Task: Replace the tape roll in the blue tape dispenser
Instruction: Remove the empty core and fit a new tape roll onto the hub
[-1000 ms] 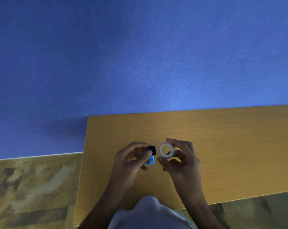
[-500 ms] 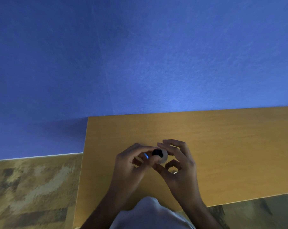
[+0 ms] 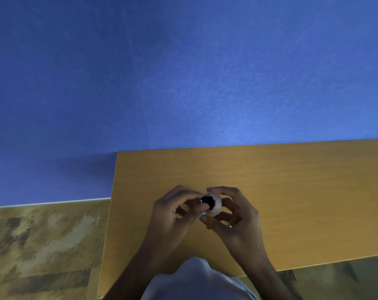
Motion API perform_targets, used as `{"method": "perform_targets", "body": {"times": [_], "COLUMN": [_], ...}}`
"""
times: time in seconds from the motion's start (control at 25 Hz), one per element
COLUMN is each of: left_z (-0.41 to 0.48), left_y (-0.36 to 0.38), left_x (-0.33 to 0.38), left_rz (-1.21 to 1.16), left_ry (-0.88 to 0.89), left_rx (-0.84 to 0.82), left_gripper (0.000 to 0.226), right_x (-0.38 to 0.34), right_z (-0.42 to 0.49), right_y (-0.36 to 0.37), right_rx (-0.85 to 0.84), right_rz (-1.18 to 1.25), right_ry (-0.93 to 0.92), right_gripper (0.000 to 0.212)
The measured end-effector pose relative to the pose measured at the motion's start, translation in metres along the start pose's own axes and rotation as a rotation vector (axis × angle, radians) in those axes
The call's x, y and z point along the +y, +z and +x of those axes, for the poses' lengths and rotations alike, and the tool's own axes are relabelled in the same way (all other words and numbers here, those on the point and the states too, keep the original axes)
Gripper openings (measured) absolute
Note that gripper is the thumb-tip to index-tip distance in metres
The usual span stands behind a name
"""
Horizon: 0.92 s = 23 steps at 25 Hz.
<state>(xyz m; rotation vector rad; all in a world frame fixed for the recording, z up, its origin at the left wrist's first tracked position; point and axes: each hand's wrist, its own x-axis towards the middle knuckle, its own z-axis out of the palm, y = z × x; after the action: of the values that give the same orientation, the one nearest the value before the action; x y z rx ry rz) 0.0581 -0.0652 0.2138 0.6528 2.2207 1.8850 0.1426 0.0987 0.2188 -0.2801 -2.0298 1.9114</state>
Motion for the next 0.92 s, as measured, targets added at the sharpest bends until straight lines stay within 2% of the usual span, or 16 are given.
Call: {"method": "perform_targets", "body": {"times": [0.24, 0.52, 0.92], "left_z": [0.002, 0.007, 0.008], "left_y": [-0.003, -0.005, -0.005], "left_x": [-0.005, -0.011, -0.015], "left_rz": [-0.086, -0.426, -0.338], "left_ry": [-0.029, -0.218, -0.214], "left_rx": [-0.012, -0.078, -0.055], "left_gripper": [0.009, 0.018, 0.017], "right_x": [0.000, -0.007, -0.001], "right_z": [0.003, 0.004, 0.005], "right_y": [-0.004, -0.002, -0.006], "right_rx": [-0.067, -0.014, -0.045], "right_rz": [0.075, 0.131, 0.111], "right_ry": [-0.064, 0.001, -0.003], "right_gripper": [0.038, 0.042, 0.040]}}
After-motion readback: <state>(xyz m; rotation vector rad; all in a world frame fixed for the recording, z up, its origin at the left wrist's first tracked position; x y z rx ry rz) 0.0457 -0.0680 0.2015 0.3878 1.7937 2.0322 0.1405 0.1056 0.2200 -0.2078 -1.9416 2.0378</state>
